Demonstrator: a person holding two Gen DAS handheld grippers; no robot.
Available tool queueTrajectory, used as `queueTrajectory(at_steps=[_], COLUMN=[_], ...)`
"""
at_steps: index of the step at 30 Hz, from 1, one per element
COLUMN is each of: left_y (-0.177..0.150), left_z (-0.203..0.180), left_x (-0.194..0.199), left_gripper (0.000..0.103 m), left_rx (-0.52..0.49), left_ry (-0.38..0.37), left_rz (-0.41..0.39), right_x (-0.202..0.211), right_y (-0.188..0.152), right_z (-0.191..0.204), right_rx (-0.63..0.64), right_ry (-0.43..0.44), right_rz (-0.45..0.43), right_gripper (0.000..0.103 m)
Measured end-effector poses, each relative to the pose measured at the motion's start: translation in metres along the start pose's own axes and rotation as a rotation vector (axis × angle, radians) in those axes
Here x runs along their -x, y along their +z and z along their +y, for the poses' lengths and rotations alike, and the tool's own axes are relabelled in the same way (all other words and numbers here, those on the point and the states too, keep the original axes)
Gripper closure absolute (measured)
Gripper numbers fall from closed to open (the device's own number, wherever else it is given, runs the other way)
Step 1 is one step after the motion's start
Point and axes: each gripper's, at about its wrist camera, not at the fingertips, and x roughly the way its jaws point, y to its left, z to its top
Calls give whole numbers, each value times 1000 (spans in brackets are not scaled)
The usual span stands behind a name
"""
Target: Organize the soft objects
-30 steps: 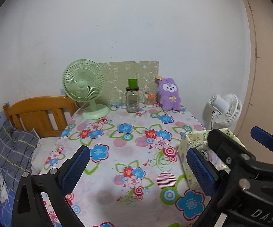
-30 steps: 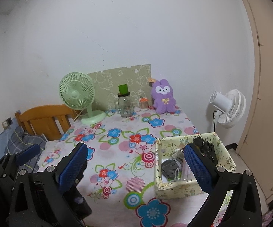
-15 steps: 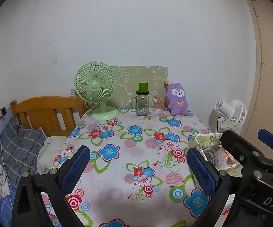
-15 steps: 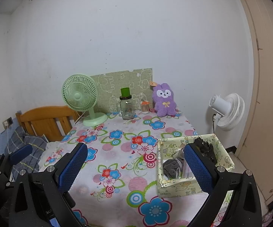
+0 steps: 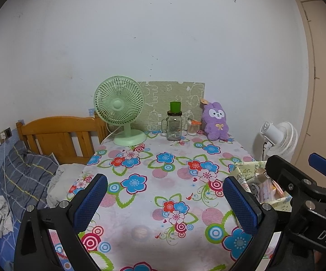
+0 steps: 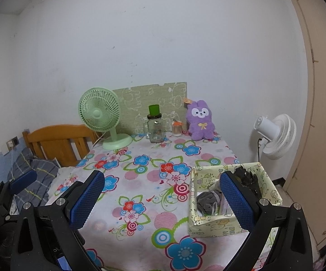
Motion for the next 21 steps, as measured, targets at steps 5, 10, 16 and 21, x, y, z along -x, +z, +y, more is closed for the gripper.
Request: queueTrajectory(at_steps=[5, 10, 16, 21], left_y=[0, 0, 1, 1], left_z=[0, 1, 5, 9], left_x=[-1, -4, -8, -10], left_gripper=[0, 0, 0, 0], left_rx=[1, 7, 21, 24], left_ry=[-1, -5, 5, 8], left_rz=[1, 7, 10, 9], right_x=[-1, -2, -5, -7], right_y=[0, -1, 0, 0], right_z=[-1, -1, 0, 2], right_rx=[0, 8, 8, 12], right_ry=[-3, -15, -20, -21], right_rz=[1, -4, -3, -2], right_gripper=[0, 0, 0, 0])
